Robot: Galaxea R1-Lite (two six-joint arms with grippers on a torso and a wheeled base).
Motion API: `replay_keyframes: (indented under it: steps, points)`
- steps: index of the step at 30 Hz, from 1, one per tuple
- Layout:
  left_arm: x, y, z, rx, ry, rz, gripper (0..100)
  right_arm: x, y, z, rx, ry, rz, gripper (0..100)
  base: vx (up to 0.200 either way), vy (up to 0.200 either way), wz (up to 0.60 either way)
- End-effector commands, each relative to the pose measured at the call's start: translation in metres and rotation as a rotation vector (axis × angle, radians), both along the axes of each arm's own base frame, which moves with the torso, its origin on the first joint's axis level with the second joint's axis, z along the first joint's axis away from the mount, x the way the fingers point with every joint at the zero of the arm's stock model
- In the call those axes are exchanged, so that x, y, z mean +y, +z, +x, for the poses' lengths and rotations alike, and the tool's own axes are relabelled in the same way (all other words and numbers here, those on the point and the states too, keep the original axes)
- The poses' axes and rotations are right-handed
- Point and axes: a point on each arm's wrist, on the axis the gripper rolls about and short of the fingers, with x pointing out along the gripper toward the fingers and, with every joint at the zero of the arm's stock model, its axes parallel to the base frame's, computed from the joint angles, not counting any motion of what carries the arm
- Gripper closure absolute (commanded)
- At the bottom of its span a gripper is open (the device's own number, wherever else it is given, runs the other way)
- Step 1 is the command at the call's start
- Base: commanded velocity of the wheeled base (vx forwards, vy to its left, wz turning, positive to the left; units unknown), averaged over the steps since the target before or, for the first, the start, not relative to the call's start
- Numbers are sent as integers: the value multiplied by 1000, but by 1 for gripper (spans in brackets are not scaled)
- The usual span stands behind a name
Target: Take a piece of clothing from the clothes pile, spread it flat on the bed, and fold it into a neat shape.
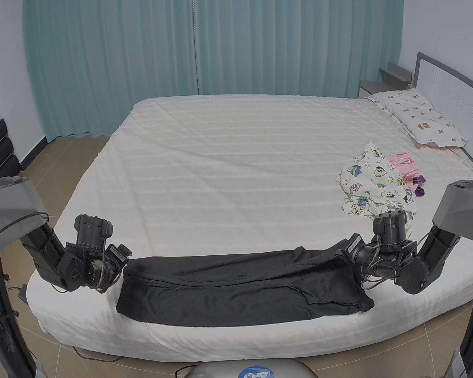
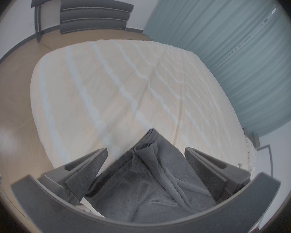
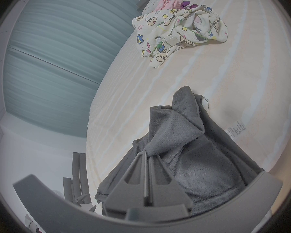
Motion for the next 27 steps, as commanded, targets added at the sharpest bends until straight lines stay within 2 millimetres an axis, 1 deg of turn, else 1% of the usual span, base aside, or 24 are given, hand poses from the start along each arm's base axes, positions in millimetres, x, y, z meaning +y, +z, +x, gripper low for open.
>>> replay_keyframes:
  steps: [1, 3, 7, 8, 9, 10, 12, 15, 19, 20, 27]
  points:
    - [5, 3, 3, -10, -24, -15, 0, 0, -2, 0, 6, 1, -2, 100, 0, 0, 0]
    - [4, 2, 4, -7, -44, -35, 0, 0, -3, 0, 7, 1, -2, 100, 0, 0, 0]
    - [2, -5, 19, -12, -62, -46, 0, 0, -3, 0, 6, 1, -1, 100, 0, 0, 0]
    - [2, -5, 19, -12, -62, -46, 0, 0, -3, 0, 6, 1, -1, 100, 0, 0, 0]
    - [1, -11, 25, -7, -66, -43, 0, 0, -2, 1, 4, 1, -1, 100, 0, 0, 0]
    - [1, -11, 26, -9, -67, -43, 0, 0, -2, 1, 4, 1, -1, 100, 0, 0, 0]
    - [0, -16, 35, -4, -68, -42, 0, 0, -3, 1, 6, 1, -1, 100, 0, 0, 0]
    - [-2, -21, 41, 35, -79, -32, 0, -1, -4, 1, 9, -2, -2, 100, 0, 0, 0]
    - [-4, -20, 45, 38, -82, -32, 0, -2, -4, 1, 10, -4, -3, 100, 0, 0, 0]
    - [-4, -20, 45, 38, -82, -32, 100, -2, -4, 1, 10, -4, -3, 100, 0, 0, 0]
    - [-3, -20, 44, 42, -76, -24, 100, -2, -6, 0, 17, -5, -3, 100, 0, 0, 0]
